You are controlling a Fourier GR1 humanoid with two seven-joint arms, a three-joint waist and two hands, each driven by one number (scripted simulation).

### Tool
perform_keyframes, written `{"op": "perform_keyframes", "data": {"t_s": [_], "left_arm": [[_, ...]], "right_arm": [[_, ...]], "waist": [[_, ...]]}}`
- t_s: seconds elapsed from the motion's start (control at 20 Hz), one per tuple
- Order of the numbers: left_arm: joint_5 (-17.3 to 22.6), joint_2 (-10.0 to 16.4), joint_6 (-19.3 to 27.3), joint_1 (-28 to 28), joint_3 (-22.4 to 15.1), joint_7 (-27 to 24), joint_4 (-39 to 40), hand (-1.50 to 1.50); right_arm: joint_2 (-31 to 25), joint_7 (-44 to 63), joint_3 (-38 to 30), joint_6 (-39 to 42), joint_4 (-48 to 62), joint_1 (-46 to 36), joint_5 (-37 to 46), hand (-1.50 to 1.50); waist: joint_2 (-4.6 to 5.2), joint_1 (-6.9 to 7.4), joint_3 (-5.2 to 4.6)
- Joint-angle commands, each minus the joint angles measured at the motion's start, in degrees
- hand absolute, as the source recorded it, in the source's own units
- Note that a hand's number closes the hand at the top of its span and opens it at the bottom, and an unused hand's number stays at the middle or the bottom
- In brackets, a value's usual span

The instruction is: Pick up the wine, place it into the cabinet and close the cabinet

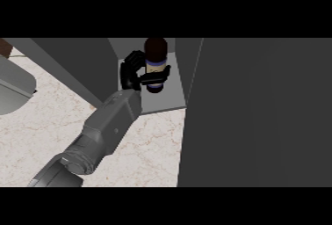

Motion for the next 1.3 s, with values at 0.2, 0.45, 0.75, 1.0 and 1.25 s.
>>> {"op": "perform_keyframes", "data": {"t_s": [0.2, 0.45, 0.75, 1.0, 1.25], "left_arm": [[1.0, 0.9, 0.7, -4.1, 1.7, 2.4, 1.2, 1.50], [-6.7, 2.8, 7.4, -3.1, -5.6, 0.0, 4.9, 1.50], [-9.0, 5.1, 11.9, -2.2, -7.8, 0.4, 5.0, 1.50], [-10.0, 5.9, 15.3, -1.2, -8.7, 2.4, 5.0, 1.50], [-11.6, 7.3, 17.0, -0.4, -10.1, 4.9, 5.0, 1.50]], "right_arm": [[-0.2, -1.6, -1.1, 1.5, -0.6, 2.1, -1.5, -1.50], [0.4, -1.0, 0.8, 1.3, -0.9, 2.0, -0.6, -1.50], [0.1, -1.1, 0.1, 1.0, -0.8, 0.6, -0.6, -1.50], [0.0, -1.7, -1.0, 1.0, 0.0, -0.1, -1.2, -1.50], [-0.2, -1.0, 0.2, 1.6, -0.9, -0.3, -1.6, -1.50]], "waist": [[0.34, 0.91, 0.10], [0.67, 0.30, 0.11], [1.00, 0.24, -0.02], [1.41, -0.20, -0.04], [1.49, -0.67, -0.07]]}}
